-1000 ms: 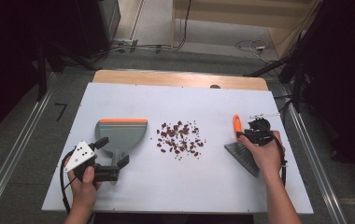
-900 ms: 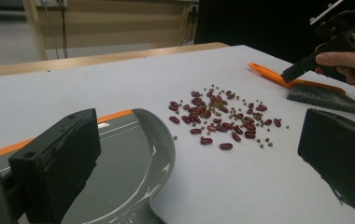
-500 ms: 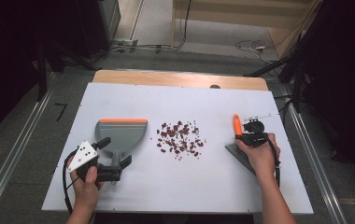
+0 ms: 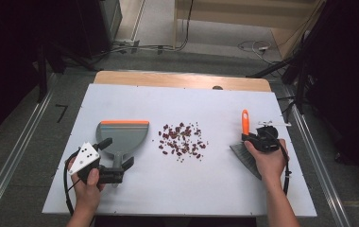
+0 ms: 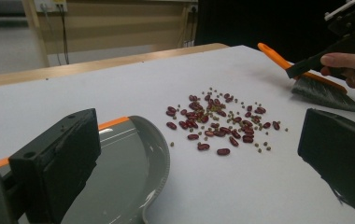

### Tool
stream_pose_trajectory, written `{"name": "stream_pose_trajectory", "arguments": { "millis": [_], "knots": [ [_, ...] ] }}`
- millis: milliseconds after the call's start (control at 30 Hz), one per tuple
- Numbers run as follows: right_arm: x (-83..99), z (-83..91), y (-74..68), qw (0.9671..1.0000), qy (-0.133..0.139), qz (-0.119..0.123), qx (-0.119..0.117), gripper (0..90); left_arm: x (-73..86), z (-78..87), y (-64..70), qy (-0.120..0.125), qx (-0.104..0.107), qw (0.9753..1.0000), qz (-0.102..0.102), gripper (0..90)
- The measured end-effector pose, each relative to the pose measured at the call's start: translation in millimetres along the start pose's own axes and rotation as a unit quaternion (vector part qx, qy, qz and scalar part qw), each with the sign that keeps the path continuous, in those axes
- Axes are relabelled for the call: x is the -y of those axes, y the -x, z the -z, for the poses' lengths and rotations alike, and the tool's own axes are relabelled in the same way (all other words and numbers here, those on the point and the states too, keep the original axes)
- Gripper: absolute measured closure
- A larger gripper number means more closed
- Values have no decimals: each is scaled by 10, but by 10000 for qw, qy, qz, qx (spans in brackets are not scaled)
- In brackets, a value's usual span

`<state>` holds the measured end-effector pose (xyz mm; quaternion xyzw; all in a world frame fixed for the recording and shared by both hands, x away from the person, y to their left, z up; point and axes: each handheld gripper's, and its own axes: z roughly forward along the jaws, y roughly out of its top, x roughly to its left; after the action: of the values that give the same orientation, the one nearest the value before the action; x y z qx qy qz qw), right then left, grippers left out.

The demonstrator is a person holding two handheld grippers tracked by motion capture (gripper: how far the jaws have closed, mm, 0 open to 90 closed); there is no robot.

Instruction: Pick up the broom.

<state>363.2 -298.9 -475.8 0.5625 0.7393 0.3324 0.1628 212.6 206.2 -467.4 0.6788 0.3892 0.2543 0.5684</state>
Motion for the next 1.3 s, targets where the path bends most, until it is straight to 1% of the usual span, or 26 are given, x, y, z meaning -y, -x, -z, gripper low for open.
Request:
{"name": "stream_pose_trajectory", "arguments": {
  "millis": [33,100,133,167,200,267,333,367,433,467,533,567,633,700,767,833,867,900,1033,1133,1167,1200,1233,1300],
  "knots": [
    [18,35,2,9999,128,9,-24,682,-11,9,7,14,0,10000,-10,0],
    [61,113,9,9987,479,-46,-141,683,-17,11,14,26,-8,10000,-16,0],
    [74,147,9,9983,565,-72,-136,684,-31,14,26,43,-2,10000,-41,0],
    [91,183,14,9972,720,-94,-193,684,-40,14,34,50,3,10000,-62,0],
    [108,219,22,9954,910,-93,-295,685,-49,13,42,62,2,10000,-67,0],
    [123,280,29,9927,1159,-143,-289,686,-68,13,56,85,14,9999,-70,0],
    [142,339,45,9880,1466,-221,-430,688,-78,11,68,109,30,9999,-78,0],
    [146,366,51,9862,1577,-245,-434,688,-89,11,82,109,42,9999,-98,0],
    [152,421,56,9812,1832,-251,-557,690,-114,0,123,116,92,9997,-177,0],
    [150,449,49,9797,1916,-277,-522,690,-114,0,123,116,92,9997,-177,0],
    [139,498,36,9764,2056,-286,-589,691,-126,-11,149,95,108,9996,-244,0],
    [136,523,23,9746,2139,-278,-601,692,-132,-16,162,104,129,9996,-241,0],
    [118,563,-14,9720,2238,-240,-667,692,-142,-22,181,109,156,9995,-265,0],
    [100,600,-68,9694,2343,-185,-714,693,-158,-32,210,115,232,9993,-287,0],
    [78,635,-127,9670,2419,-107,-786,693,-171,-39,239,102,228,9990,-382,0],
    [58,670,-192,9651,2473,-78,-863,693,-177,-44,255,99,240,9988,-406,0],
    [48,685,-227,9639,2502,-56,-909,693,-187,-55,279,115,281,9987,-407,0],
    [41,699,-264,9628,2540,-51,-919,693,-187,-55,279,115,281,9987,-407,0],
    [12,732,-410,9592,2611,76,-1083,693,-204,-82,319,123,380,9985,-373,0],
    [-2,741,-527,9568,2628,129,-1234,693,-220,-125,366,139,473,9984,-292,0],
    [-8,740,-565,9561,2628,182,-1285,693,-222,-133,382,158,451,9984,-299,0],
    [-8,740,-565,9561,2628,182,-1285,693,-222,-133,382,158,451,9984,-299,0],
    [-12,746,-642,9549,2635,231,-1349,693,-226,-139,394,179,457,9984,-290,0],
    [-21,753,-706,9534,2637,277,-1440,693,-237,-156,423,216,490,9982,-262,0]
  ]
}}
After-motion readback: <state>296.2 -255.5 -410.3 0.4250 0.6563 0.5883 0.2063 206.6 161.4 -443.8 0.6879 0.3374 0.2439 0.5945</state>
